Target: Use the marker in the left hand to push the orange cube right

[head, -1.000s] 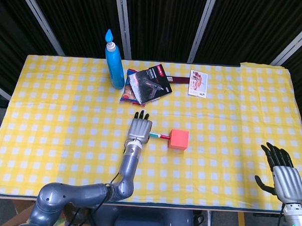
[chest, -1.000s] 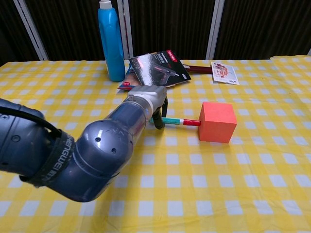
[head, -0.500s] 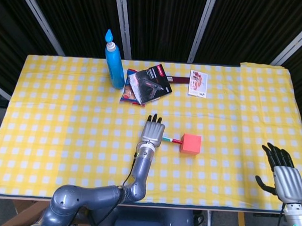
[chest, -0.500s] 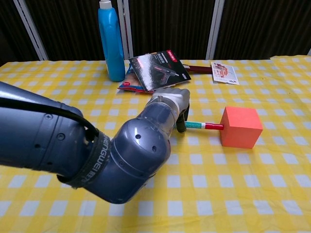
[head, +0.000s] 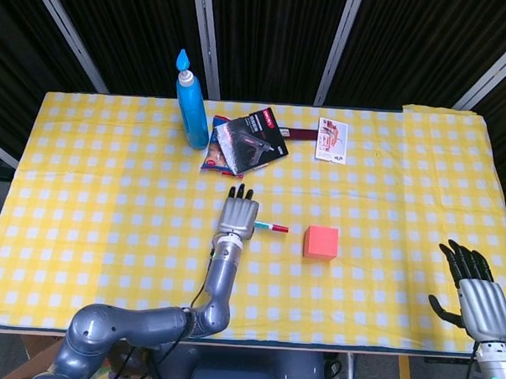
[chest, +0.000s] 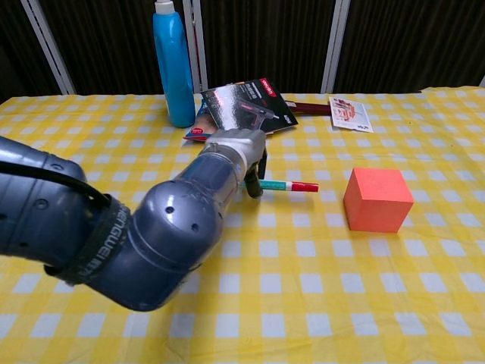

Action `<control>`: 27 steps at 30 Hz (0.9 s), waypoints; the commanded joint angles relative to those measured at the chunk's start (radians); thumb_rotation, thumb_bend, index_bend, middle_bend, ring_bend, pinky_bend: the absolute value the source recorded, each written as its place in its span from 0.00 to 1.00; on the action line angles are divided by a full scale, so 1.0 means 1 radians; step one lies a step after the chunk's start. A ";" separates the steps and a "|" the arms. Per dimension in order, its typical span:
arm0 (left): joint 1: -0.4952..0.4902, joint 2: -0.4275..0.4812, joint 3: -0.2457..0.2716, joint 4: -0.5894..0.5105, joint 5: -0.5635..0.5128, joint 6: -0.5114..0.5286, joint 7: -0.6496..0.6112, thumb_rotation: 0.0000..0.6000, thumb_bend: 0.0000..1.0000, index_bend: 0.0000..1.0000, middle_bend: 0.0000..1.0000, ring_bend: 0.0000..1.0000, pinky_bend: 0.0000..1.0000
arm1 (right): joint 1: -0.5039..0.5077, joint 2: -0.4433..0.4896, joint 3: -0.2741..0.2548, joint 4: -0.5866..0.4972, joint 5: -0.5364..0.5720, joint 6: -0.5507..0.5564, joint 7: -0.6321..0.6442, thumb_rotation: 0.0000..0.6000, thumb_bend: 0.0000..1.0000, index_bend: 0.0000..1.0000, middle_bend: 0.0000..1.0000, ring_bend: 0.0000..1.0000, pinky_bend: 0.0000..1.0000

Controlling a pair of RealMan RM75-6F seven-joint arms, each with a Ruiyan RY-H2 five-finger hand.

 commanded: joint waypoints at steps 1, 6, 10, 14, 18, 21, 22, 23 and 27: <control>0.106 0.117 0.049 -0.139 0.028 0.054 -0.011 1.00 0.46 0.58 0.14 0.00 0.09 | 0.000 -0.001 0.000 0.000 0.000 0.000 -0.004 1.00 0.38 0.00 0.00 0.00 0.00; 0.240 0.290 0.112 -0.339 0.064 0.102 -0.047 1.00 0.46 0.58 0.14 0.00 0.09 | 0.001 -0.004 0.001 -0.001 0.004 -0.002 -0.016 1.00 0.38 0.00 0.00 0.00 0.00; 0.345 0.421 0.163 -0.482 0.091 0.127 -0.104 1.00 0.46 0.58 0.14 0.00 0.09 | 0.000 -0.006 0.001 -0.002 0.003 0.003 -0.027 1.00 0.38 0.00 0.00 0.00 0.00; 0.423 0.530 0.227 -0.571 0.132 0.137 -0.146 1.00 0.46 0.58 0.14 0.00 0.09 | -0.001 -0.012 0.001 -0.002 0.001 0.005 -0.045 1.00 0.38 0.00 0.00 0.00 0.00; 0.502 0.635 0.294 -0.611 0.155 0.124 -0.203 1.00 0.45 0.57 0.14 0.00 0.09 | -0.001 -0.021 0.003 -0.004 0.004 0.009 -0.065 1.00 0.38 0.00 0.00 0.00 0.00; 0.528 0.674 0.316 -0.610 0.180 0.095 -0.246 1.00 0.45 0.57 0.14 0.00 0.09 | -0.001 -0.024 0.005 -0.005 0.007 0.010 -0.071 1.00 0.38 0.00 0.00 0.00 0.00; 0.532 0.678 0.319 -0.607 0.183 0.090 -0.254 1.00 0.45 0.57 0.14 0.00 0.09 | -0.002 -0.024 0.005 -0.005 0.007 0.011 -0.072 1.00 0.38 0.00 0.00 0.00 0.00; 0.537 0.682 0.323 -0.600 0.186 0.083 -0.265 1.00 0.45 0.57 0.14 0.00 0.09 | -0.002 -0.024 0.006 -0.005 0.007 0.012 -0.073 1.00 0.38 0.00 0.00 0.00 0.00; 0.547 0.688 0.329 -0.567 0.190 0.056 -0.297 1.00 0.44 0.55 0.13 0.00 0.09 | -0.002 -0.026 0.005 -0.004 0.007 0.011 -0.074 1.00 0.38 0.00 0.00 0.00 0.00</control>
